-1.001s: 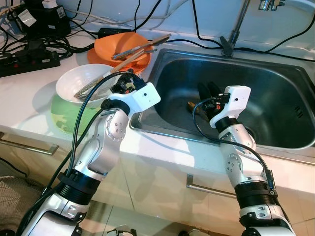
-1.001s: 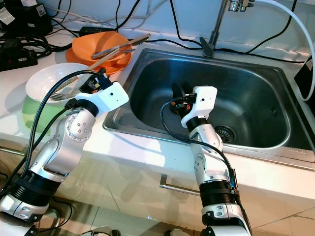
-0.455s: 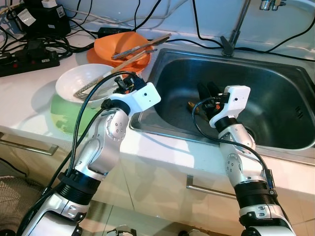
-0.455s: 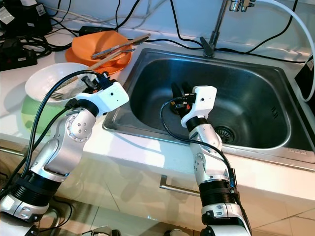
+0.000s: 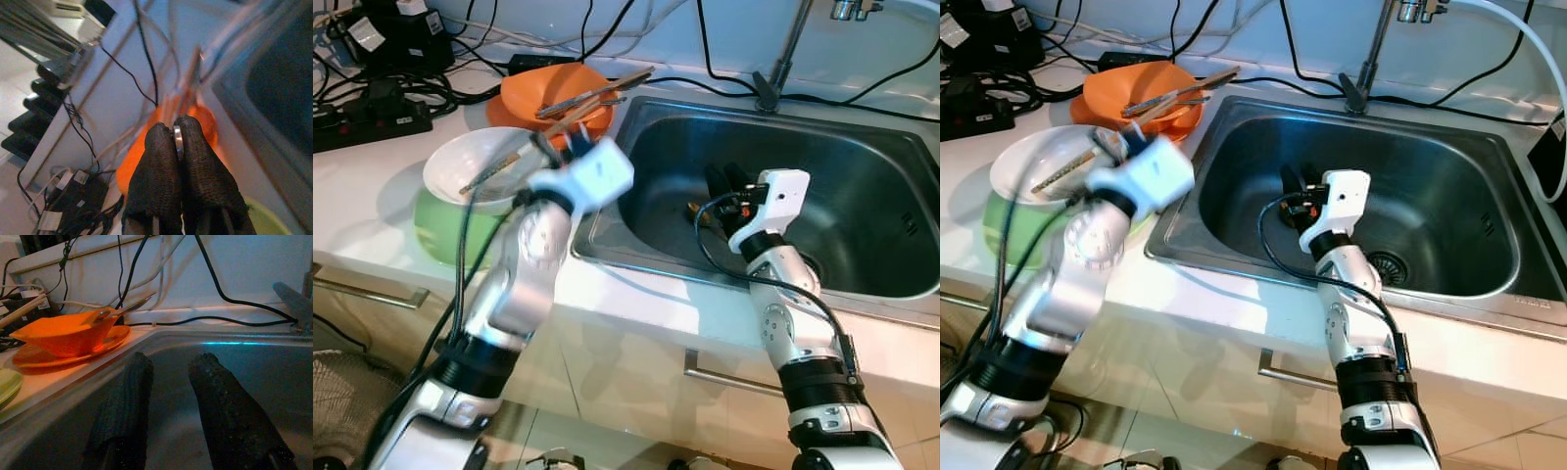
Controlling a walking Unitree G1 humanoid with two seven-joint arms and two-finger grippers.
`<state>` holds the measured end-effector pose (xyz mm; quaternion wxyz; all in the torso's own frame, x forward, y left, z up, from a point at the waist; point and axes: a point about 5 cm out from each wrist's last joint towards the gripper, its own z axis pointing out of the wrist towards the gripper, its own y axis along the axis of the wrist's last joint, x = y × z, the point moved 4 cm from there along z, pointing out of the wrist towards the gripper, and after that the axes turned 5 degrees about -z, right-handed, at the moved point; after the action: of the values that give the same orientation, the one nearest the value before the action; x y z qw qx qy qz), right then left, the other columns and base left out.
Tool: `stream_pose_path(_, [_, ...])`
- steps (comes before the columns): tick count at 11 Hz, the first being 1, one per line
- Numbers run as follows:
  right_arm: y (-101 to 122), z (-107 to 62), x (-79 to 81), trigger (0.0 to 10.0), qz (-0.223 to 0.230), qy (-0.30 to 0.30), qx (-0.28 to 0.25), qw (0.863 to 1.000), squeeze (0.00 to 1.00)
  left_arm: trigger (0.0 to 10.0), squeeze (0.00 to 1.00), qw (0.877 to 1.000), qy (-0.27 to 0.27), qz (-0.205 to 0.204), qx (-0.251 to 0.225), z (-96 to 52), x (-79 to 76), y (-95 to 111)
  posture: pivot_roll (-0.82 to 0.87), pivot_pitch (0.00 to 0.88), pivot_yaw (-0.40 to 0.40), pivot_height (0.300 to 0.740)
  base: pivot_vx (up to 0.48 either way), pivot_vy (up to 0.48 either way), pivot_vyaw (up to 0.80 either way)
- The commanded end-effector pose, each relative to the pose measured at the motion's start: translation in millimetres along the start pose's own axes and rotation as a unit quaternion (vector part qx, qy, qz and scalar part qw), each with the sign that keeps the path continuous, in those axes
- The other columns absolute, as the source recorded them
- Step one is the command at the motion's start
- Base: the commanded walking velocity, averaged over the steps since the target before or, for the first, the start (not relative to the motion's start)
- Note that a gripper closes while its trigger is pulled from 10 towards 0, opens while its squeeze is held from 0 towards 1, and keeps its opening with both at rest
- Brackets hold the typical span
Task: Kitchen organization
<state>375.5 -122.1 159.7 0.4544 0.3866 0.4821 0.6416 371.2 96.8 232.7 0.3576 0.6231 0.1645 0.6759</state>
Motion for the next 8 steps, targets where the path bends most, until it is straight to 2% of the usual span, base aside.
stream_pose_path(1, [-18.0, -7.0, -1.1, 10.0, 0.008, -0.008, 0.028, 1.000, 0.00, 10.0, 0.00, 0.999, 0.029, -0.009, -0.022, 1.5, 13.9, 11.9, 0.11, 0.050, -0.005, 0.740, 0.000, 0.000, 0.00])
stream_pose_path(2, [-18.3, -6.8, -0.7, 10.0, 0.008, -0.008, 0.028, 1.000, 0.00, 10.0, 0.00, 0.999, 0.038, -0.017, -0.027, 1.9, 17.2, 14.6, 0.11, 0.050, -0.005, 0.740, 0.000, 0.000, 0.00])
stream_pose_path(4, [-17.9, -5.8, -1.3, 10.0, 0.008, -0.007, 0.027, 1.000, 0.00, 10.0, 0.00, 0.995, 0.071, -0.013, -0.070, 3.6, 35.4, 36.4, 0.12, 0.051, -0.008, 0.740, 0.000, 0.000, 0.00])
stream_pose_path(6, [-18.1, -4.7, -1.1, 10.0, 0.008, -0.007, 0.028, 1.000, 0.00, 10.0, 0.00, 0.994, 0.070, -0.033, -0.080, 4.9, 38.4, 43.3, 0.12, 0.051, -0.007, 0.740, 0.000, 0.000, 0.00])
stream_pose_path(7, [-17.5, -4.0, -1.1, 10.0, 0.008, -0.007, 0.026, 1.000, 0.00, 10.0, 0.00, 0.992, 0.068, -0.057, -0.089, 4.6, 39.4, 47.1, 0.12, 0.049, -0.008, 0.740, 0.000, 0.000, 0.00])
stream_pose_path(8, [-17.7, -3.6, -1.1, 10.0, 0.008, -0.006, 0.027, 1.000, 0.00, 10.0, 0.00, 0.984, 0.059, -0.133, -0.099, 5.5, 38.4, 52.1, 0.12, 0.050, -0.008, 0.740, 0.000, 0.000, 0.00])
